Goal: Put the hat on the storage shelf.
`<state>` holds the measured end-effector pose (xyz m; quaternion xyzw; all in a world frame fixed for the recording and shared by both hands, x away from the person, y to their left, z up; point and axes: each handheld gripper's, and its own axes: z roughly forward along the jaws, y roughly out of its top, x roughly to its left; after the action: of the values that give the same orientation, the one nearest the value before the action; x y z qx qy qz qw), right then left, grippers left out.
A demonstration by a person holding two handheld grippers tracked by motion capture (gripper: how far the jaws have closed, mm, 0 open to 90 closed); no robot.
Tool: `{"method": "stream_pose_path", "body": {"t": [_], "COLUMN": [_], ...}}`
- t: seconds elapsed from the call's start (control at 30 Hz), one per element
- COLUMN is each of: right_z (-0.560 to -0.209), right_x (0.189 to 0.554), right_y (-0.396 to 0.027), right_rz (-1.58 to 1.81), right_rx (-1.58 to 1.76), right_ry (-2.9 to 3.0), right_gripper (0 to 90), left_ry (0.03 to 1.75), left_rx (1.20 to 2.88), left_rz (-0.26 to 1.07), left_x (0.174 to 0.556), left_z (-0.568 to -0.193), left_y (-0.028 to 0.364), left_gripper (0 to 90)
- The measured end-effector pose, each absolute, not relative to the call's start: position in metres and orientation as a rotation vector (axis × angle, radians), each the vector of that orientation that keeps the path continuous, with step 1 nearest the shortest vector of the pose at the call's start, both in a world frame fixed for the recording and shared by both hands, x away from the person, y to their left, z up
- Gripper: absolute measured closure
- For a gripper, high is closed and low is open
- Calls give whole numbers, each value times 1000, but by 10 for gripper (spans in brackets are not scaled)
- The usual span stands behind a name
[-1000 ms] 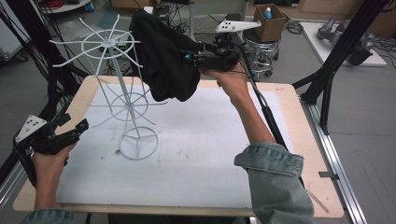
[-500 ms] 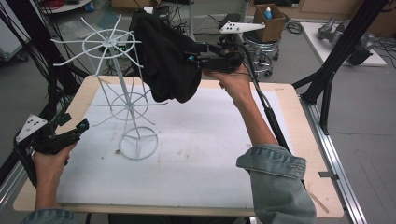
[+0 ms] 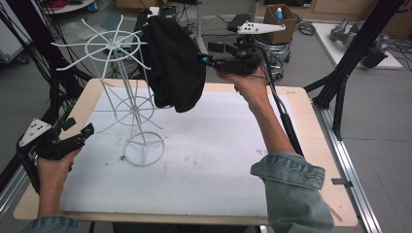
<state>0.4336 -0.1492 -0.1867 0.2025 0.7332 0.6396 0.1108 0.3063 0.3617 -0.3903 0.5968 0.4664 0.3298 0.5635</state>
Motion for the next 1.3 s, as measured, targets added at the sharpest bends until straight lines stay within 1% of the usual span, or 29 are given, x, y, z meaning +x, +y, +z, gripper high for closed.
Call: {"method": "stream_pose_path", "body": {"t": [0.37, 0.67, 0.7, 0.8, 0.83, 0.87, 0.9, 1.3], "right_z": [-194, -200, -203, -208, -210, -210, -212, -245], "right_x": [430, 419, 415, 410, 409, 409, 409, 376], "right_y": [-177, -203, -212, -223, -227, -227, -236, -286], "right_rz": [1849, 1752, 1742, 1705, 1685, 1685, 1614, 1544], "right_rx": [666, 721, 732, 759, 777, 777, 847, 968], "right_ry": [2108, 2056, 2033, 1990, 1987, 1987, 2024, 1796], "right_gripper": [300, 254, 232, 208, 184, 184, 132, 115], "left_ry": [1094, 1104, 1106, 1108, 1106, 1106, 1107, 1110], "left_rx": [1421, 1431, 1435, 1436, 1431, 1431, 1433, 1444], "left_rz": [766, 769, 771, 781, 782, 782, 783, 777], "left_x": [312, 316, 318, 319, 320, 320, 321, 335], "left_z": [-393, -396, -397, -398, -398, -398, -399, -404], "left_y": [357, 357, 357, 357, 356, 356, 355, 348], "left_gripper": [219, 219, 219, 220, 220, 220, 220, 220]}}
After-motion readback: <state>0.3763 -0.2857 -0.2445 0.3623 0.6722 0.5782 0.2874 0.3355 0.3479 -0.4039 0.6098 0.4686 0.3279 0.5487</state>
